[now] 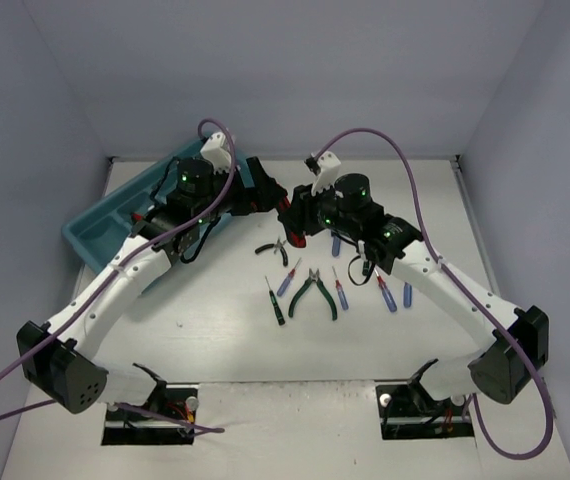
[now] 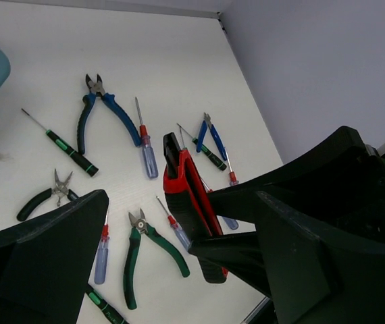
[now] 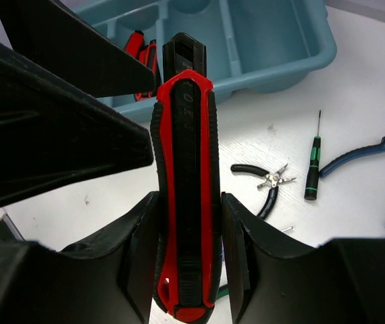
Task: Sort the tools into containers
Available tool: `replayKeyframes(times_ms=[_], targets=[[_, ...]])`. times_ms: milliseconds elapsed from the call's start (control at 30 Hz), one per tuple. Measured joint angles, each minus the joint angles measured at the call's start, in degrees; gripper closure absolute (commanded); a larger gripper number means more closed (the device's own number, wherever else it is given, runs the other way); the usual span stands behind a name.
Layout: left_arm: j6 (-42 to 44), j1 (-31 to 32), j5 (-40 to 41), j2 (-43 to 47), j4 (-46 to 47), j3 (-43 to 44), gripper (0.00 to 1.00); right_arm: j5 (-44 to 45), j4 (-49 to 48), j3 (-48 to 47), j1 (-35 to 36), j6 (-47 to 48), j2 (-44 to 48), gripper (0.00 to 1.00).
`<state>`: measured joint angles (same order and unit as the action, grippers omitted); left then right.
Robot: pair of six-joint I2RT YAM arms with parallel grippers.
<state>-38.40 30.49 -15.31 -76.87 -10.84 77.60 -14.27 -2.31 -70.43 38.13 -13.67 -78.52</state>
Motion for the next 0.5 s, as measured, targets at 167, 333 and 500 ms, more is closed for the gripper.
replayKeyframes(times_ms=[167, 333, 500], targets=[[-0.16, 0.74, 0.38, -1.83, 1.18, 0.2, 0.28, -0.21, -0.96, 0.0, 0.0, -0.34, 0.0, 0.95], [-1.12, 1.02, 0.38, -4.78, 1.24, 0.2, 0.67, -0.23, -1.47, 0.07, 0.02, -0.68, 0.0, 0.93], [-2.82, 1.64, -1.02, -5.43, 3.15, 0.53, 1.0, -0.27, -1.42, 0.82, 0.01, -1.11, -0.05, 0.6]])
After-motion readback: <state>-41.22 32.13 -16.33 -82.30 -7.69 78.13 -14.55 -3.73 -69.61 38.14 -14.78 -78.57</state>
